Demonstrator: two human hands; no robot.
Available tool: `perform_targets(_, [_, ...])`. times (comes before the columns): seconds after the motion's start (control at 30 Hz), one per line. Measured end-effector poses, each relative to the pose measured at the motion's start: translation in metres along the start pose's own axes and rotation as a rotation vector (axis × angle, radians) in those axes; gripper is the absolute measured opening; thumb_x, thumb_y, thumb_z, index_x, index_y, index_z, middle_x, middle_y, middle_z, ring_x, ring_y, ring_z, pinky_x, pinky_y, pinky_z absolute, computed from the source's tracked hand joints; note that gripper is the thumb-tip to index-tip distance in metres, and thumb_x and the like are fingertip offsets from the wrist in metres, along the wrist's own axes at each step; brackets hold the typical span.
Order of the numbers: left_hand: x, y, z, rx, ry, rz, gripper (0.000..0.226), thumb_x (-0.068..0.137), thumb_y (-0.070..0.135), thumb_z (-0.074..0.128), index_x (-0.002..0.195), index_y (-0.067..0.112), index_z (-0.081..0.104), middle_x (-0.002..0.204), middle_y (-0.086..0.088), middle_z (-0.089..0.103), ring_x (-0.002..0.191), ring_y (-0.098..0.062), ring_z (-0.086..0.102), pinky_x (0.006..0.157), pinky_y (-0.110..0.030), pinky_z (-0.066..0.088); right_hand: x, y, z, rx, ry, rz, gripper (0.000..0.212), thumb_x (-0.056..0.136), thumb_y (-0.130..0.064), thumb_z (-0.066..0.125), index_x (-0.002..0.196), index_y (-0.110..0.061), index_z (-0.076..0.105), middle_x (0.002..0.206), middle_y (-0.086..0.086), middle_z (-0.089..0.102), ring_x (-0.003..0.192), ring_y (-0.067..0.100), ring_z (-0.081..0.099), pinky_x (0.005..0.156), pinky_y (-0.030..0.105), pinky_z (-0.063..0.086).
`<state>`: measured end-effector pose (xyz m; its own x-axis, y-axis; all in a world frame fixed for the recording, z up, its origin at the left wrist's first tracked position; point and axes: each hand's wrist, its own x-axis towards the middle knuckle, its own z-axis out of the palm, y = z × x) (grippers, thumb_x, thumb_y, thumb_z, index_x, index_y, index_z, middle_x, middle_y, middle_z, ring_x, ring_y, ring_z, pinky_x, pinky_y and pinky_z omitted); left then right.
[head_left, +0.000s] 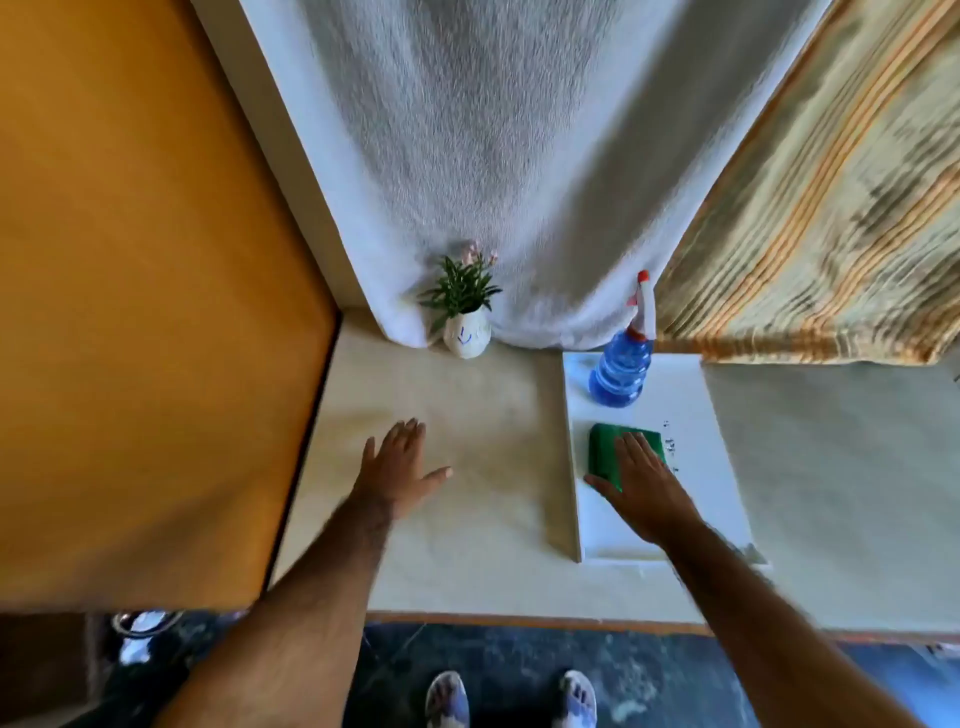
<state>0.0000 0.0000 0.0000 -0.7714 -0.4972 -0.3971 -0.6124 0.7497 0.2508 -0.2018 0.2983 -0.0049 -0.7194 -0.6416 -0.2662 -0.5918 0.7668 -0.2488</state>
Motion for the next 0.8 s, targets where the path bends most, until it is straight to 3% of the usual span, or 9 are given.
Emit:
perform_targets(0.17, [0.004,-0.017,0.041,0.069,0.061,-0.023,0.091,0.1,0.069,0.038,0.168,0.013,0.013,0.178,-0.006,0.006,0.164,-0.021,0.012,0.131,-0.054,0.015,-0.011,0.007,0.035,-0.03,0.015,0.039,0.096,0.096,-0.071,0.031,0.161,-0.006,0.004,0.171,0.01,0.001,0.158,0.022,-0.001,0.13,0.041,0.006])
perform_targets(0.3, [-0.001,-0.03,0.067,0.082,0.207,0.061,0.113,0.085,0.085,-0.009,0.166,0.012,0.018,0.176,-0.008,0.013,0.164,-0.027,0.015,0.131,-0.058,0.012,-0.016,-0.002,0.039,0.027,0.043,0.04,0.097,0.092,-0.074,0.022,0.161,-0.009,0.001,0.171,0.008,-0.004,0.158,0.021,-0.007,0.13,0.041,0.003])
perform_targets(0.37, [0.002,-0.04,0.076,0.112,0.243,0.084,0.101,0.093,0.08,0.003,0.166,0.013,0.02,0.176,-0.006,0.017,0.163,-0.025,0.018,0.131,-0.058,0.017,-0.012,-0.006,0.034,0.123,0.079,0.076,0.099,0.09,-0.075,0.026,0.161,-0.008,0.011,0.171,0.011,0.007,0.158,0.024,0.002,0.129,0.04,0.007])
perform_targets(0.47, [0.008,-0.047,0.084,0.127,0.303,0.097,0.088,0.097,0.069,0.03,0.164,0.013,0.029,0.173,-0.005,0.027,0.159,-0.024,0.03,0.127,-0.06,0.027,0.013,-0.01,0.006,0.328,0.311,0.172,0.093,0.09,-0.066,0.047,0.157,-0.004,0.026,0.163,0.019,0.029,0.152,0.031,0.022,0.126,0.044,0.02])
perform_targets(0.57, [0.012,-0.048,0.09,0.14,0.324,0.12,0.087,0.098,0.069,0.032,0.165,0.014,0.026,0.174,-0.005,0.025,0.159,-0.023,0.029,0.127,-0.058,0.027,0.061,-0.012,-0.034,0.604,0.486,0.29,0.098,0.087,-0.053,0.072,0.158,-0.006,0.022,0.164,0.018,0.026,0.153,0.029,0.021,0.126,0.042,0.02])
perform_targets(0.63, [0.013,-0.05,0.094,0.146,0.348,0.121,0.088,0.098,0.07,0.031,0.166,0.015,0.022,0.174,-0.005,0.024,0.16,-0.023,0.027,0.128,-0.057,0.025,0.092,-0.013,-0.061,0.747,0.57,0.238,0.104,0.081,-0.051,0.082,0.157,-0.012,0.023,0.164,0.012,0.03,0.151,0.023,0.026,0.122,0.033,0.023])
perform_targets(0.7, [0.015,-0.051,0.095,0.15,0.364,0.117,0.088,0.099,0.071,0.028,0.167,0.016,0.02,0.175,-0.004,0.022,0.16,-0.023,0.025,0.129,-0.056,0.023,0.118,-0.012,-0.082,0.826,0.618,0.129,0.095,0.075,-0.043,0.088,0.151,-0.019,0.037,0.152,0.007,0.048,0.136,0.018,0.048,0.113,0.026,0.035])
perform_targets(0.8, [0.015,-0.053,0.099,0.169,0.383,0.114,0.088,0.099,0.072,0.028,0.167,0.017,0.018,0.176,-0.003,0.02,0.161,-0.021,0.021,0.131,-0.054,0.02,0.142,-0.009,-0.091,0.954,0.563,0.098,0.053,0.076,-0.023,0.09,0.12,-0.018,0.062,0.114,0.007,0.072,0.092,0.012,0.066,0.089,0.027,0.055])
